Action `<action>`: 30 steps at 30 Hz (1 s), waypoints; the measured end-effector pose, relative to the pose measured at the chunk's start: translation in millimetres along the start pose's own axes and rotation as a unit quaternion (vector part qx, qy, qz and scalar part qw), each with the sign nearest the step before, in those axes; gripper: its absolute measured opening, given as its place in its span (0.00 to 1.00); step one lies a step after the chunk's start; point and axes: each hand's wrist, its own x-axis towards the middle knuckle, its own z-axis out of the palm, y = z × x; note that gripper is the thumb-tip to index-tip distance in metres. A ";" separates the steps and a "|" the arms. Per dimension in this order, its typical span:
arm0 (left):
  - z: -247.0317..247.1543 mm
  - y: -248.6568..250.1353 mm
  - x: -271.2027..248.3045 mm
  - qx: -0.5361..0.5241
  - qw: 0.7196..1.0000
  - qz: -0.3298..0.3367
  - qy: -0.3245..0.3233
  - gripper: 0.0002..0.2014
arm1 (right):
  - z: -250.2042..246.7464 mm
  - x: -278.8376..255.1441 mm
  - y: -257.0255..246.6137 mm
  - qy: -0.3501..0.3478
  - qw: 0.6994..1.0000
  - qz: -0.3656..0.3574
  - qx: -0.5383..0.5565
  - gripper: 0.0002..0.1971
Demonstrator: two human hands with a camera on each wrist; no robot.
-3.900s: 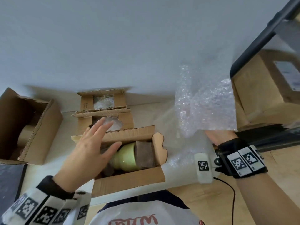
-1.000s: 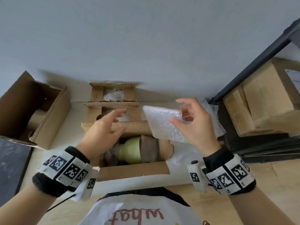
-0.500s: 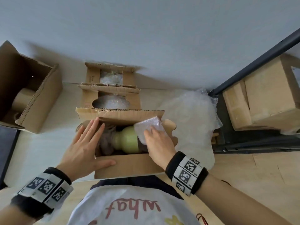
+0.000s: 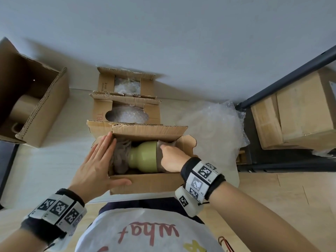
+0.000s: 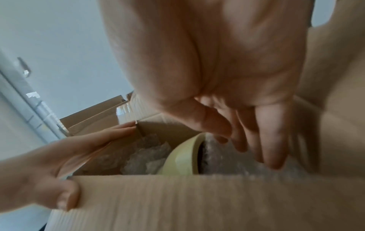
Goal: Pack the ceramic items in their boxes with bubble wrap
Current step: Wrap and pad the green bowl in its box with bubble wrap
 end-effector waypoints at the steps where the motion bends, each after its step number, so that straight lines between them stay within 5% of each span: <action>1: 0.4 -0.4 0.2 -0.004 1.000 -0.001 0.000 0.65 | 1.7 2.3 -1.8 -0.025 1.000 -0.002 0.004 0.21; 6: 1.3 -1.3 0.9 -0.021 1.000 0.001 -0.005 0.65 | 17.2 20.4 -7.7 -0.097 0.994 0.011 0.048 0.20; 12: 3.5 -2.1 2.1 -0.040 0.999 0.007 0.006 0.66 | 13.8 25.5 1.7 -0.002 0.983 0.053 0.175 0.18; 16: 4.8 -1.8 2.5 -0.044 0.999 0.008 0.012 0.67 | 19.8 24.1 -3.5 -0.060 0.979 0.043 0.189 0.19; 21: 3.9 -2.3 2.2 -0.042 0.999 0.005 0.008 0.66 | -8.7 -3.7 -2.3 -0.043 0.963 0.016 0.264 0.19; 24: 3.5 -1.2 2.4 -0.038 0.999 -0.002 0.001 0.65 | -37.2 -40.1 18.6 0.089 0.922 -0.105 0.362 0.14; 27: 4.8 1.0 1.3 -0.003 1.000 -0.001 -0.012 0.62 | -67.1 -65.9 52.8 0.303 0.895 -0.228 0.237 0.10; 30: 5.3 2.2 0.8 0.016 1.000 -0.006 -0.023 0.62 | -76.1 -45.0 100.2 0.391 0.910 -0.126 0.047 0.11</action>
